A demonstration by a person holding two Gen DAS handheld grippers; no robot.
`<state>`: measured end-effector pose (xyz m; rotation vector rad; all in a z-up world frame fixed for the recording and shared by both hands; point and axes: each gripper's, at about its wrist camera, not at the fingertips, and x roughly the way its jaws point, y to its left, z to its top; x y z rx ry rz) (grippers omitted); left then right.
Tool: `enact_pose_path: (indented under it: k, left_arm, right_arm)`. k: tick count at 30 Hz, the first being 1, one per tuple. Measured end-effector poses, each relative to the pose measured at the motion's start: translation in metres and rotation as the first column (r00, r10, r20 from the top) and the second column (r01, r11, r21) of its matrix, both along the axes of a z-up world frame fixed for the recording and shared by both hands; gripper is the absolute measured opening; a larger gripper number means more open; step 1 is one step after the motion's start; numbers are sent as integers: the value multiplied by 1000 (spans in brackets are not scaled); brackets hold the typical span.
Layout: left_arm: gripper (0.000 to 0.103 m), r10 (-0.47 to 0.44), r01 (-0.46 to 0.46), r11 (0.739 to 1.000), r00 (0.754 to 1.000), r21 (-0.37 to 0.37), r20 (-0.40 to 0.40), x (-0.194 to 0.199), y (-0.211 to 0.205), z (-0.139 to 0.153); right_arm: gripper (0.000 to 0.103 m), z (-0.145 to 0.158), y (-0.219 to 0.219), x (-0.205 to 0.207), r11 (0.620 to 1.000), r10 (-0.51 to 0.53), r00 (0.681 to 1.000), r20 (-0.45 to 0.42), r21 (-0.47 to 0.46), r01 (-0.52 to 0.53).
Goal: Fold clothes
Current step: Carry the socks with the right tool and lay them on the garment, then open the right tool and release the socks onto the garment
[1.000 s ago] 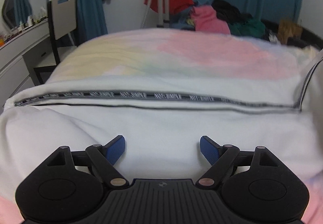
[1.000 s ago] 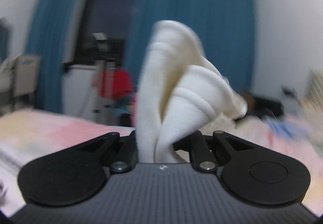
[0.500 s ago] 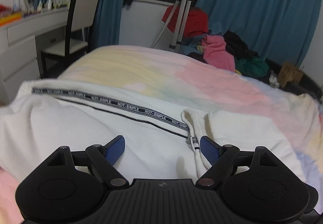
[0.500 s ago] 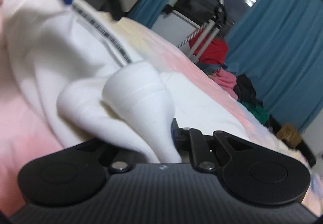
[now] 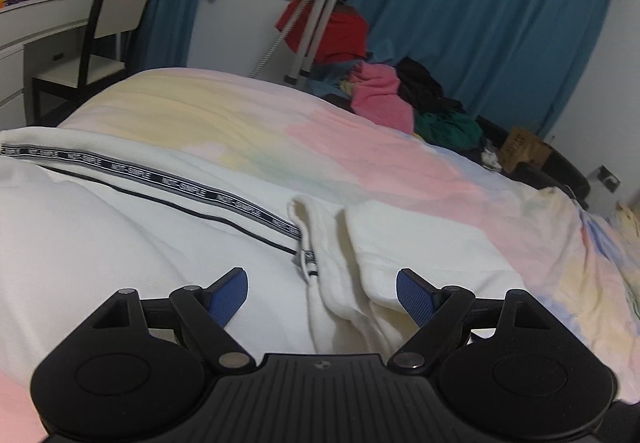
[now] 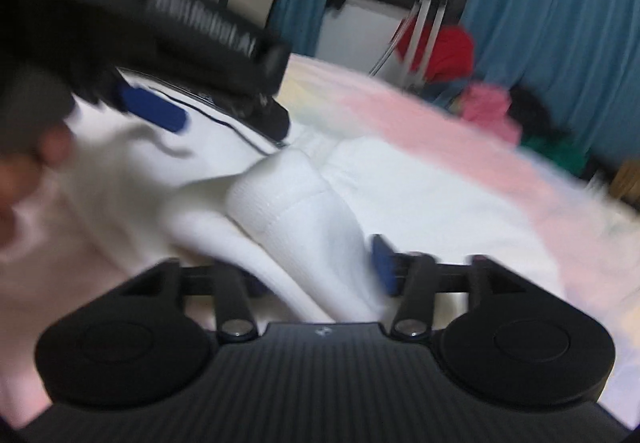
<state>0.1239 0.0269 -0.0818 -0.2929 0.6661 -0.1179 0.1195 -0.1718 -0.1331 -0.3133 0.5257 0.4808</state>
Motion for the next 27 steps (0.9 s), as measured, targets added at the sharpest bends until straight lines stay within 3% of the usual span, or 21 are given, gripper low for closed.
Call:
enact_pose_path:
  k: [3, 8, 11, 14, 20, 24, 27]
  left_arm:
    - [83, -23, 23, 1000, 1000, 1, -4, -3, -5, -4]
    - [83, -37, 36, 999, 999, -28, -18, -6, -11, -13]
    - [83, -57, 56, 992, 998, -110, -8, -7, -10, -17]
    - [83, -58, 55, 993, 998, -104, -23, -6, -15, -22]
    - [82, -69, 73, 996, 994, 56, -80, -3, -35, -39]
    - [82, -95, 111, 969, 992, 222, -82, -7, -55, -50]
    - [83, -97, 112, 965, 993, 238, -71, -8, -58, -51]
  right_arm:
    - [73, 19, -31, -10, 992, 6, 994, -112, 129, 9]
    - [77, 46, -78, -12, 937, -113, 985, -129, 316, 149]
    - [78, 47, -94, -3, 916, -237, 966, -98, 308, 256]
    - [78, 35, -109, 20, 892, -290, 943, -161, 310, 327]
    - [78, -6, -122, 41, 865, -340, 886, -315, 265, 426]
    - [80, -22, -119, 43, 864, -333, 879, -341, 262, 429]
    - [80, -24, -115, 54, 875, -336, 884, -326, 239, 421]
